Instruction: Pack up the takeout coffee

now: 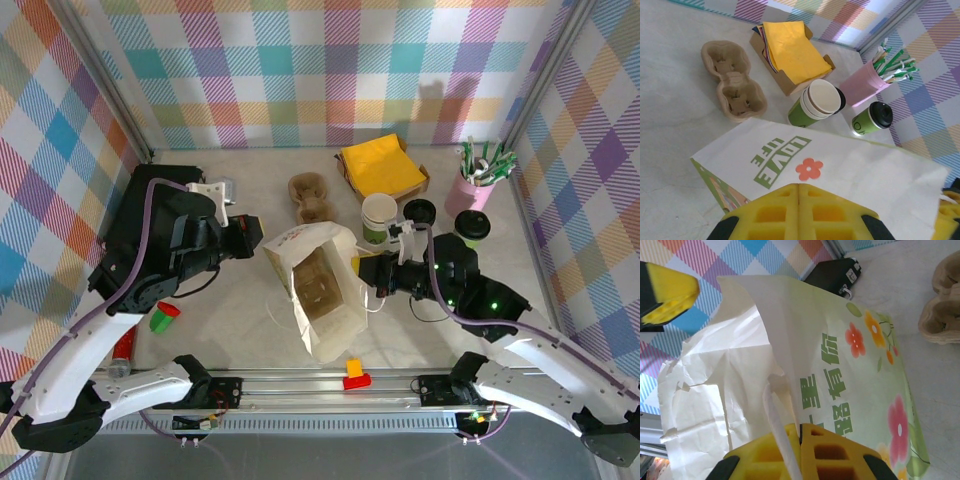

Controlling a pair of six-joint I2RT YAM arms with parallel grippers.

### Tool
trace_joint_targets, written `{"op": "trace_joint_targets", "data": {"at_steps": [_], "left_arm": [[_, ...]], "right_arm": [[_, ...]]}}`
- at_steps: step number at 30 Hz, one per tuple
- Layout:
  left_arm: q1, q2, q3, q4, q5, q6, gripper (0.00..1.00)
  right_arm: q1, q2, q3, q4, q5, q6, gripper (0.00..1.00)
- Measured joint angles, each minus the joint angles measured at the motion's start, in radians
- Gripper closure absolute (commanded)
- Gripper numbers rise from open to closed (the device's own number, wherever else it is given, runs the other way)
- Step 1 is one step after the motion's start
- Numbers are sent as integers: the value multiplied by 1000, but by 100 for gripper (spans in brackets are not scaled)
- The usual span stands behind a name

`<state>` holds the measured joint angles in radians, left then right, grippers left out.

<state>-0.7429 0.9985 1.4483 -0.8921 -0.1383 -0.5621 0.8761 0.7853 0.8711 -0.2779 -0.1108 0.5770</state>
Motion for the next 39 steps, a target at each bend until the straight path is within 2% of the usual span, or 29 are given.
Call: {"op": "trace_joint_targets", "data": {"at_steps": [5,9,16,25,30,34,39], "left_arm": [[7,1,-10,-1,-6,3,100],[13,8,-12,-1,-6,3,100],[18,22,-12,-2,-6,2,100],[22,45,-12,-1,0,2,100],[26,57,-12,-1,6,2,100],[26,59,-12,-1,18,2,100],[26,58,-12,-1,24,2,100]], "right_arm": [[35,-46,-33,9,40,-26,95],[41,-58,-39,5,88,-32,100],[41,-58,-35,-45,173,13,99],[41,-51,-29,-81,207,47,98],[41,2,31,-177,263,127,99],[41,96,150,-309,309,211,92],[28,169,214,-397,351,270,91]]}}
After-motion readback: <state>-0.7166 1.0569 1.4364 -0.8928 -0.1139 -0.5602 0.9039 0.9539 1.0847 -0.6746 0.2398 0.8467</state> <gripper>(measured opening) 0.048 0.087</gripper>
